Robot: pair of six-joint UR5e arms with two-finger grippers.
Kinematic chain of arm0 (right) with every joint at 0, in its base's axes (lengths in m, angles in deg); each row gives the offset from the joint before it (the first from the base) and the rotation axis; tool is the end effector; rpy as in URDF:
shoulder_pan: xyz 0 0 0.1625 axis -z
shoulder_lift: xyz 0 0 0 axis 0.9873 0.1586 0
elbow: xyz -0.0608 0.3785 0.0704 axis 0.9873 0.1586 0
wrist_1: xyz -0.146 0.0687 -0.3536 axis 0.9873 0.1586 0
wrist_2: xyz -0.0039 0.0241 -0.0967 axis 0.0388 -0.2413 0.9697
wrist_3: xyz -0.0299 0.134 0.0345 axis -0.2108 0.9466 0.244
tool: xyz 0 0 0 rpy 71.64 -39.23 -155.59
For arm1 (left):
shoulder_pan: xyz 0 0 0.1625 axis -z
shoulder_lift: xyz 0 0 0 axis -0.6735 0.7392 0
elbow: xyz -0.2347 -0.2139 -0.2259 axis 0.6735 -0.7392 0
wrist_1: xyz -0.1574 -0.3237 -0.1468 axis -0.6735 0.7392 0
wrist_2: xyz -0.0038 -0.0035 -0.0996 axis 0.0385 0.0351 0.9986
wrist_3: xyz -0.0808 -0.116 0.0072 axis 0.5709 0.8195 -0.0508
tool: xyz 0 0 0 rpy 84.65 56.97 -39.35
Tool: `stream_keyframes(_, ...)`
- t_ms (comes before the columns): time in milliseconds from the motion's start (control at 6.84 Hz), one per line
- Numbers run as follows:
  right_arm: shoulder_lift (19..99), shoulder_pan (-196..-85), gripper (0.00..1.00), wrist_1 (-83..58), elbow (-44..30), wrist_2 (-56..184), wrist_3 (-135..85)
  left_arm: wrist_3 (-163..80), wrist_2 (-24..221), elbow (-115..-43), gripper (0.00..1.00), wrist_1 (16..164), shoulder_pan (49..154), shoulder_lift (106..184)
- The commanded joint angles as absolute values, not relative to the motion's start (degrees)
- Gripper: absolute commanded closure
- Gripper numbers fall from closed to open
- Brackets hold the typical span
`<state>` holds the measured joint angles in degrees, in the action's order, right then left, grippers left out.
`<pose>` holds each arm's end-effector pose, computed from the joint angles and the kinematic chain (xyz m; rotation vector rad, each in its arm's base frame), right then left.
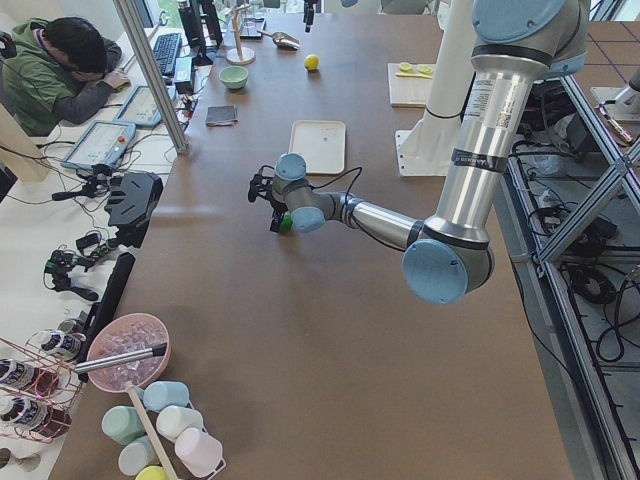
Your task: Place all lemons on tray
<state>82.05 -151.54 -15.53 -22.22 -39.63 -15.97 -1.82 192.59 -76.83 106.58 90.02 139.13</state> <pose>-0.1120 -0.4688 0.4979 0.2556 -0.7728 -0.0716 0.3576 -0.5008 0.4538 0.3261 0.9812 0.0195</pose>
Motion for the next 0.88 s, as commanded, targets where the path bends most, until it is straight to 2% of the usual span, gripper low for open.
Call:
stream_keyframes(0,82.0,-151.5,0.0,-15.5,-22.1,-39.4,-16.0,0.1,187.6,-76.1,0.02,106.9,85.3,139.8)
stream_keyframes(146,82.0,-151.5,0.0,-15.5,-22.1,-39.4,-16.0,0.1,187.3,-76.2,0.05,107.0,85.2,139.8)
stream_keyframes(292,82.0,-151.5,0.0,-15.6,-22.1,-39.4,-16.0,-0.5,186.2,-76.2,0.75,106.9,85.1,139.8)
stream_keyframes(438,82.0,-151.5,0.0,-15.8,-22.1,-39.4,-16.0,-0.6,186.2,-76.3,1.0,106.9,85.1,139.8)
stream_keyframes(731,82.0,-151.5,0.0,-15.9,-22.1,-39.4,-16.0,0.3,186.2,-77.0,1.0,106.9,85.1,142.0)
